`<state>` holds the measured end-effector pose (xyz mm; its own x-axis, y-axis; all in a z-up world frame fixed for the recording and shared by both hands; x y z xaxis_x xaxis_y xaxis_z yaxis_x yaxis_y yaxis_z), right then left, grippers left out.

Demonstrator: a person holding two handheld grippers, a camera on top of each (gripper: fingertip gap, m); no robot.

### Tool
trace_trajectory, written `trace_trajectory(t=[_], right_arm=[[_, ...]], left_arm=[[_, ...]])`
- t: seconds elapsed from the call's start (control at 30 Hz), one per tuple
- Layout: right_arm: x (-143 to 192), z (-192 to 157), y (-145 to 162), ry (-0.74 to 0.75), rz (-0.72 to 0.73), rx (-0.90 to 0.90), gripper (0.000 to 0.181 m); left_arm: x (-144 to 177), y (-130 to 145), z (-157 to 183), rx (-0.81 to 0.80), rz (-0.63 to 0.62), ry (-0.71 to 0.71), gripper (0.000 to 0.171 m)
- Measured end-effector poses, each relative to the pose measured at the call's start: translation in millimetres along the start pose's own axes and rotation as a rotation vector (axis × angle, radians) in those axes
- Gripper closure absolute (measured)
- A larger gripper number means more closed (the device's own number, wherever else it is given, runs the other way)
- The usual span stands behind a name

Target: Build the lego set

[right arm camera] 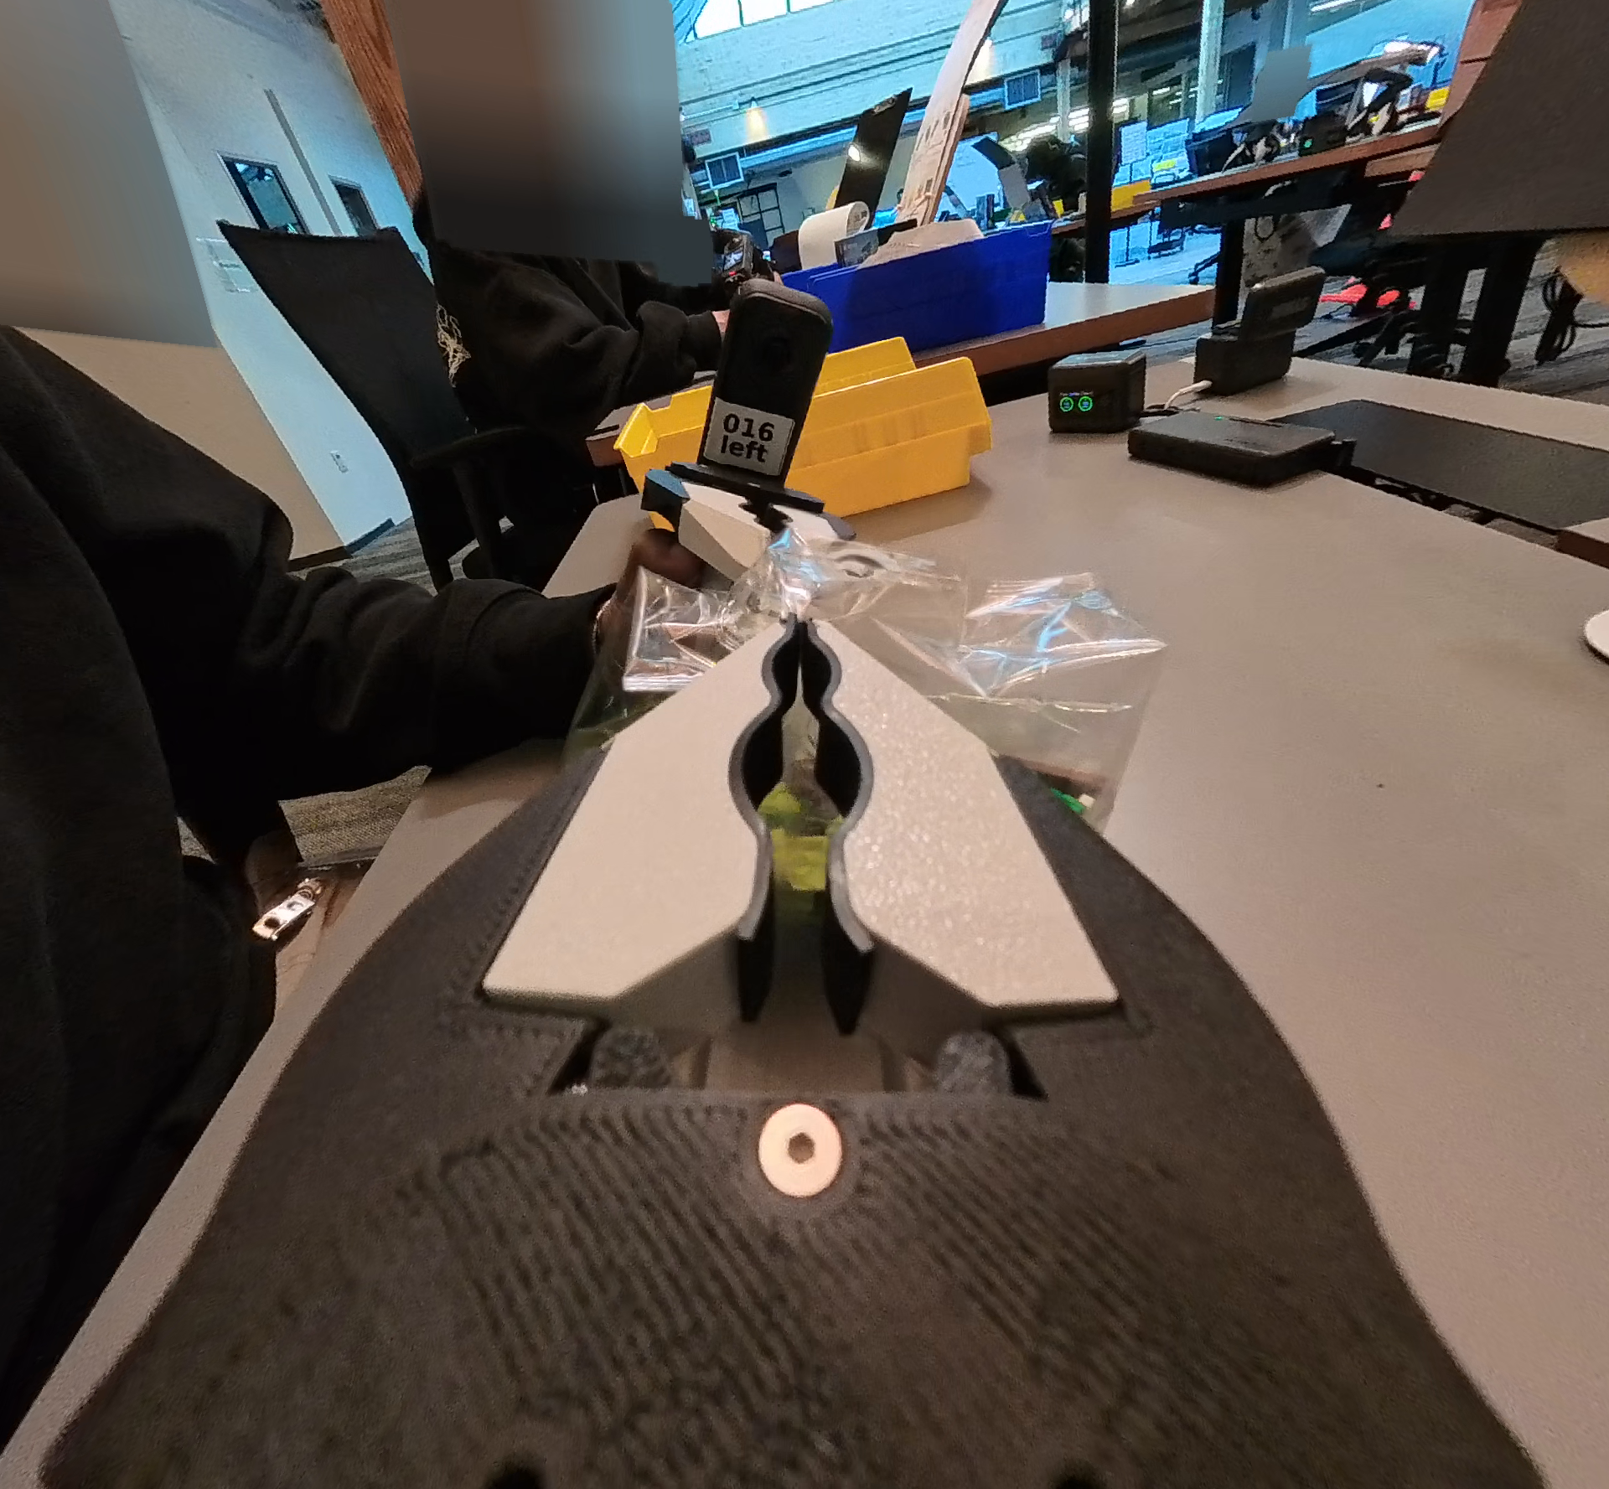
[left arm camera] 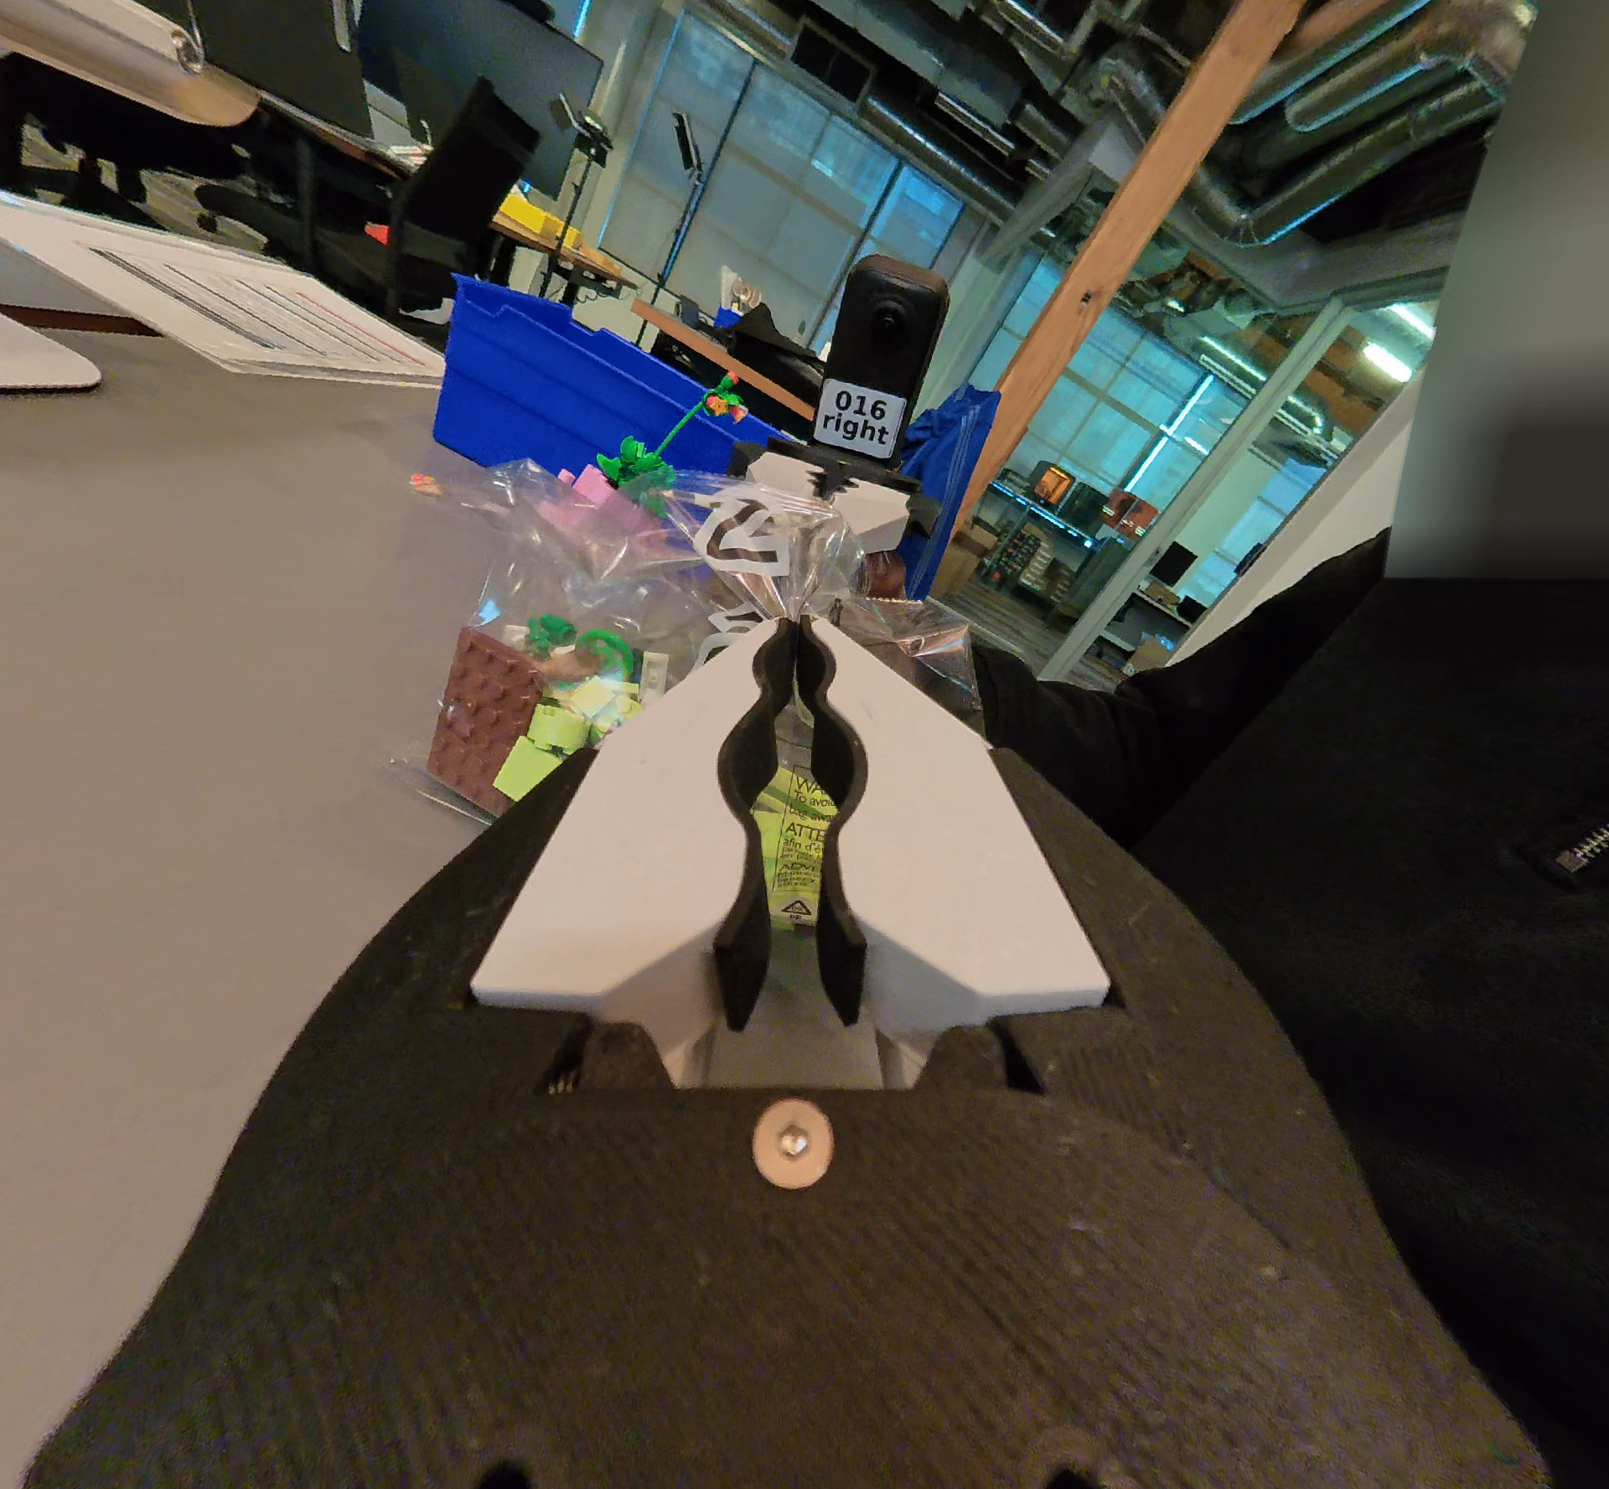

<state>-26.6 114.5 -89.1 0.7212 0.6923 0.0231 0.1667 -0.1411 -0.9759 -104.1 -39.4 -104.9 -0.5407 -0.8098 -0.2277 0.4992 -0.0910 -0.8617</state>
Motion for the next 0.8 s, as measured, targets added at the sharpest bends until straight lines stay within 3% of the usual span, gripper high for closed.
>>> trace_trajectory(t=[0.2,0.33,0.4,0.53,0.57,0.7,0.8], right_arm=[[-2.3,-0.2,4.6,-0.031,0.002,-0.042,0.181],[-2.7,1.0,4.9,-0.015,-0.005,-0.038,0.181],[-3.5,0.0,4.3,-0.004,-0.008,-0.029,0.181],[-7.9,-4.7,5.5,0.012,-0.019,0.001,0.181],[-9.1,-6.3,5.7,0.014,-0.018,0.008,0.181],[-10.7,-7.8,7.2,0.033,-0.026,0.042,0.181],[-11.6,-9.7,7.6,0.021,-0.023,0.047,0.181]], left_arm=[[-1.5,4.1,2.5,-0.035,-0.026,0.01,0.171],[-6.8,4.3,3.8,-0.101,-0.031,-0.072,0.119],[-10.7,4.9,7.3,-0.112,-0.025,-0.061,0.108],[-18.5,11.2,7.9,-0.106,-0.071,-0.057,0.106],[-19.7,12.1,7.4,-0.109,-0.079,-0.069,0.11],[-13.7,7.8,3.7,-0.092,-0.038,-0.103,0.158],[-8.0,5.5,1.9,-0.05,0.0,-0.067,0.166]])
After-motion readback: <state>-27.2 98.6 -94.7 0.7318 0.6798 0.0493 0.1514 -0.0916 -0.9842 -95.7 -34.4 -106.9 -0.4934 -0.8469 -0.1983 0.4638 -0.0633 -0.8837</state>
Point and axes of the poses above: each gripper's, where its closed fingertips meet, x back along the fingers, y out of its underside, z = x × y across the jaws, the point moved 7 cm from there along x, back along the fingers, and after that the axes turned 12 degrees about y, right-handed, at the moved point
